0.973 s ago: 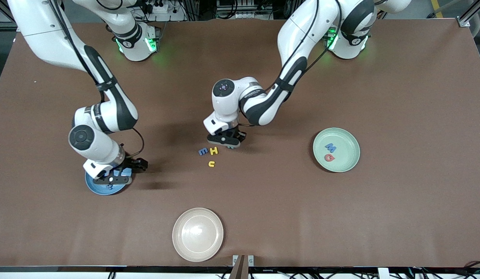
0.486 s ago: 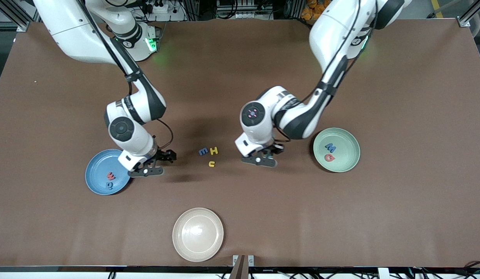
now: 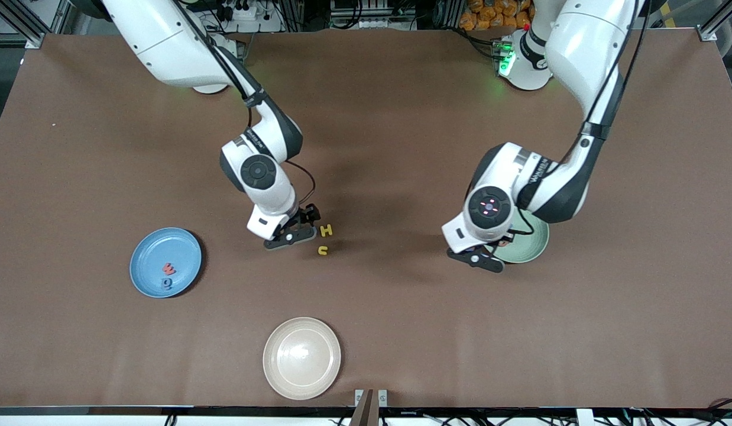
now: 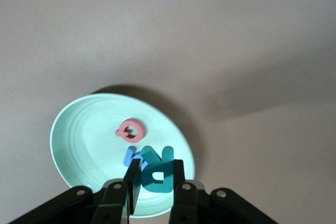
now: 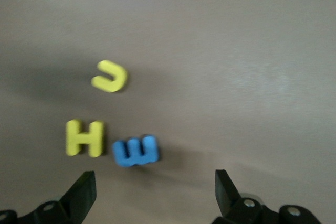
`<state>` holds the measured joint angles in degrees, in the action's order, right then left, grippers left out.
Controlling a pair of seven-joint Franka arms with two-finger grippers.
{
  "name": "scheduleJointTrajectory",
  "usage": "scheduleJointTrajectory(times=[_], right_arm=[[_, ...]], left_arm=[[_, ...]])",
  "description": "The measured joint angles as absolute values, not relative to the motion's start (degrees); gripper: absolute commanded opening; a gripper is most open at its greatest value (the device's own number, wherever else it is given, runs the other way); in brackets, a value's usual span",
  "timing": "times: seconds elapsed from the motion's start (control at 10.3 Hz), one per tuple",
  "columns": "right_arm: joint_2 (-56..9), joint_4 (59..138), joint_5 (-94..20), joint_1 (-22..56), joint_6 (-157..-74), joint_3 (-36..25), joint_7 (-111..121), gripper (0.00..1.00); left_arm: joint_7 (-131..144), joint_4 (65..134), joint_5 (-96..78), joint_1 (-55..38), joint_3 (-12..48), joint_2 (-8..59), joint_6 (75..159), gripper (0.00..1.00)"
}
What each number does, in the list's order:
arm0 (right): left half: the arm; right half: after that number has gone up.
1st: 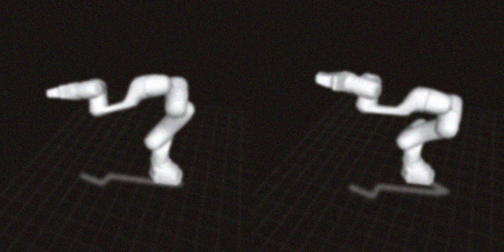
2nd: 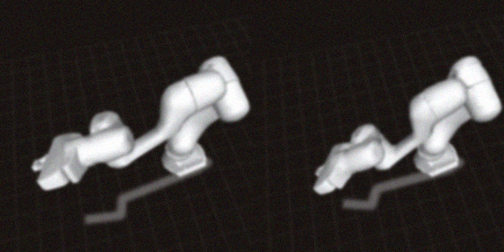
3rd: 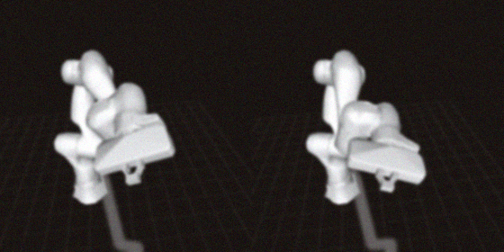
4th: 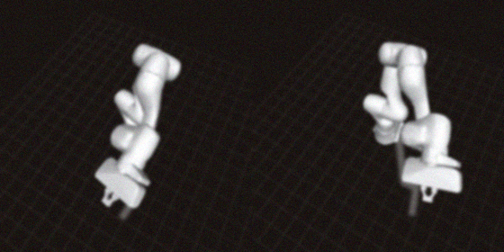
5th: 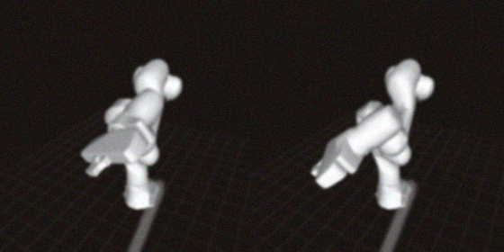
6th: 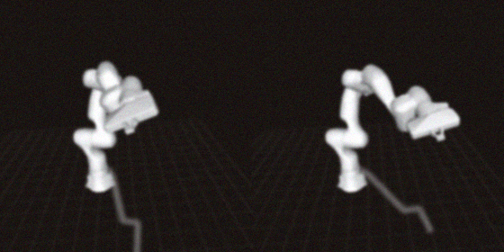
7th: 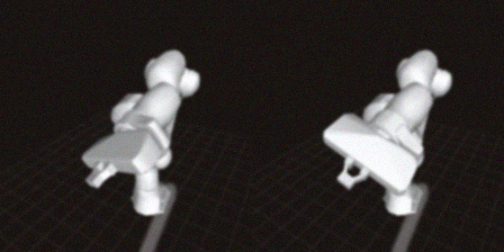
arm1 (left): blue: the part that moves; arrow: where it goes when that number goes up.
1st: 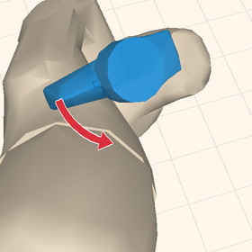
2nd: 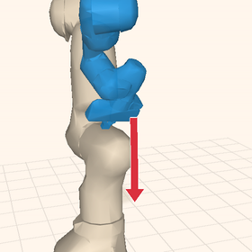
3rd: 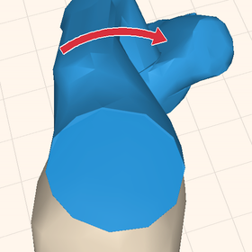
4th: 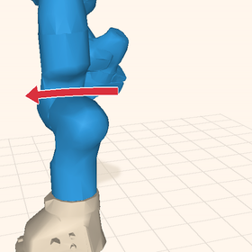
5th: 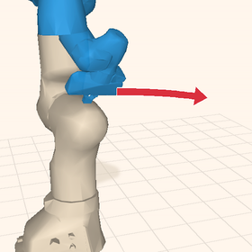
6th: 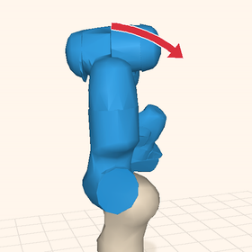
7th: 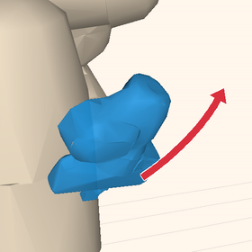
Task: Sort upper and lower case letters into plates
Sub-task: 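Carry the R to the green plate while the right gripper returns, then grasp the blue E with the right gripper while the left gripper returns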
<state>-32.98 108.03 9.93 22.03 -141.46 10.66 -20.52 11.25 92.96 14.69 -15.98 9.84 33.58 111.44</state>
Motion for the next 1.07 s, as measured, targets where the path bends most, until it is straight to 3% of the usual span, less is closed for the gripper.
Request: scheduleJointTrajectory(times=[0.19, 0.29, 0.39, 1.07], right_arm=[[-33.47, 108.88, 10.8, 23.78, -143.1, 10.64, -20.48, 1.0], [-33.68, 109.61, 11.9, 23.91, -144.26, 10.64, -20.48, 1.0], [-33.97, 110.11, 12.67, 23.92, -145.22, 10.58, -20.46, 1.0], [-35.13, 110.23, 15.93, 24.26, -147.05, 10.58, -20.33, 1.0]], left_arm=[[11.19, 101.44, 14.63, -13.09, 10.29, 32.34, 120.4, 0.0], [11.32, 104.97, 14.08, -11.25, 11.15, 31.67, 123.53, 0.31], [11.43, 107.22, 12.65, -9.35, 12.52, 31.06, 124.73, 0.99], [11.73, 109.54, 8.42, -7.46, 14.71, 28.55, 125.44, 1.0]])
